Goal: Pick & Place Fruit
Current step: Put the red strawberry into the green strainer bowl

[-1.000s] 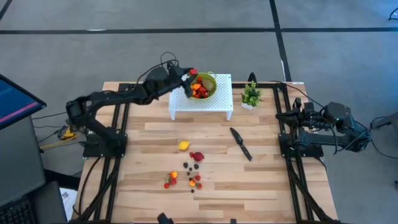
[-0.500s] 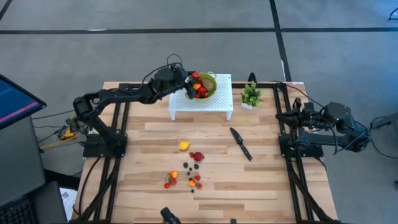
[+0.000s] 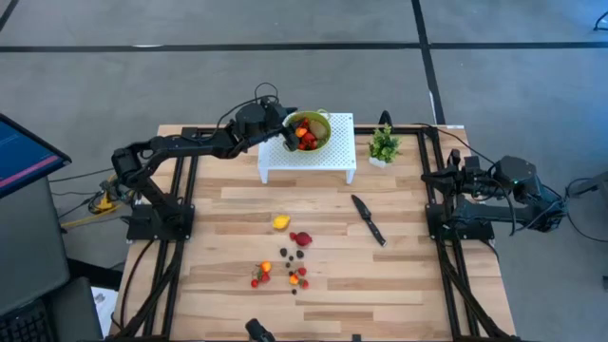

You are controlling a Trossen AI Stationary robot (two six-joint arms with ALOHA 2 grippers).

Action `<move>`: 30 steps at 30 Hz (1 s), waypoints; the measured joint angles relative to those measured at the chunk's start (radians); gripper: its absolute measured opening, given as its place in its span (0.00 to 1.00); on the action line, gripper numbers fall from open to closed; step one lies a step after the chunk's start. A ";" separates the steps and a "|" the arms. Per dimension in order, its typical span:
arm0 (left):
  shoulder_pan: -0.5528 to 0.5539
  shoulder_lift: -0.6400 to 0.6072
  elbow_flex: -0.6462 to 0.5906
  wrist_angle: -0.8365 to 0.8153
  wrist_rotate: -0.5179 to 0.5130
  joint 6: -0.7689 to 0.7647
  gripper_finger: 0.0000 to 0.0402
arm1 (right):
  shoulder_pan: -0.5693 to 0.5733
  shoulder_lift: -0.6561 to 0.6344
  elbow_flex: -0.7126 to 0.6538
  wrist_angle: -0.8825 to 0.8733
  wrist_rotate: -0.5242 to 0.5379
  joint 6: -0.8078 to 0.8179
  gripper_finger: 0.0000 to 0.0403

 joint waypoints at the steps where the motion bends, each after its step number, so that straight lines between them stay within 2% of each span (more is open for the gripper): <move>1: -0.007 -0.004 0.000 -0.004 -0.001 -0.007 0.50 | 0.000 0.000 0.000 0.000 0.000 0.000 0.04; 9: -0.149 -0.185 0.000 -0.175 0.117 0.002 0.51 | 0.000 0.000 0.000 0.000 0.000 0.000 0.04; 18: -0.380 -0.362 0.000 -0.441 0.127 0.053 0.47 | 0.000 0.000 0.000 0.000 0.000 0.000 0.04; 23: -0.489 -0.393 0.000 -0.622 0.127 0.061 0.46 | 0.000 0.000 0.000 0.000 0.000 0.000 0.04; 30: -0.624 -0.378 -0.019 -0.849 0.156 0.157 0.44 | 0.000 0.000 0.000 0.000 0.000 0.000 0.04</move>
